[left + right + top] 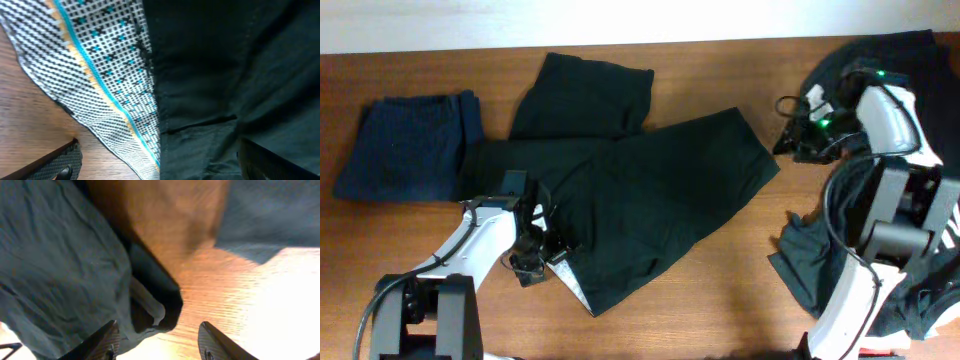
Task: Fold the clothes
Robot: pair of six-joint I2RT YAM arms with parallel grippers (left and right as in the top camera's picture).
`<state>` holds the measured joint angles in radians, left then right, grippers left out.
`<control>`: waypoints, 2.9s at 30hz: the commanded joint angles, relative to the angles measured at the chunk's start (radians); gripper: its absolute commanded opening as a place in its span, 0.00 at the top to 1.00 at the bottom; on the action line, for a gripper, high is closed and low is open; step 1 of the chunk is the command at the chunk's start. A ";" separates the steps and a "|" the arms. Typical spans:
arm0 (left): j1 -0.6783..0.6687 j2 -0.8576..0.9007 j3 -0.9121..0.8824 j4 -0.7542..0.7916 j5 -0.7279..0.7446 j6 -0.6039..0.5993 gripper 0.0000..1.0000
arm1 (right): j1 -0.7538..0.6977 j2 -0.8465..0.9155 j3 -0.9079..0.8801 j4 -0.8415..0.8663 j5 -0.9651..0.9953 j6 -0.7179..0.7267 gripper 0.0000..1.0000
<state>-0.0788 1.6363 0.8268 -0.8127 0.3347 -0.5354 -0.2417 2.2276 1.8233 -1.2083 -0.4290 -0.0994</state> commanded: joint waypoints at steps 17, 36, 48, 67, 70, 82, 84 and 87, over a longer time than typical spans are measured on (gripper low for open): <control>0.103 0.051 0.066 0.322 -0.074 0.161 0.92 | 0.050 -0.034 -0.183 -0.155 0.336 0.394 0.96; 0.210 0.148 0.391 -0.210 -0.089 0.277 0.87 | 0.207 -0.155 -0.172 -0.280 0.457 0.389 0.66; 0.210 0.148 0.391 -0.183 -0.088 0.276 0.39 | 0.301 -0.128 0.027 0.300 0.055 0.148 0.25; 0.177 0.148 0.389 -0.158 -0.089 0.276 0.37 | 0.514 0.294 0.027 1.144 0.192 0.352 0.84; 0.177 0.148 0.389 -0.158 -0.089 0.276 0.37 | 0.501 0.291 0.028 1.151 0.256 0.352 0.96; 0.177 0.148 0.389 -0.077 -0.037 0.276 0.31 | 0.159 0.061 0.029 0.420 0.309 0.341 0.42; 0.177 0.148 0.389 -0.133 -0.010 0.284 0.28 | 0.121 0.005 0.029 0.343 0.309 0.344 0.42; 0.143 0.148 0.389 -0.201 0.037 0.314 0.21 | 0.064 -0.154 0.029 0.220 0.309 0.344 0.34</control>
<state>0.0948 1.7767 1.2091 -0.9829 0.3134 -0.2520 -0.1184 2.2650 1.8473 -0.9199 -0.1188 0.2493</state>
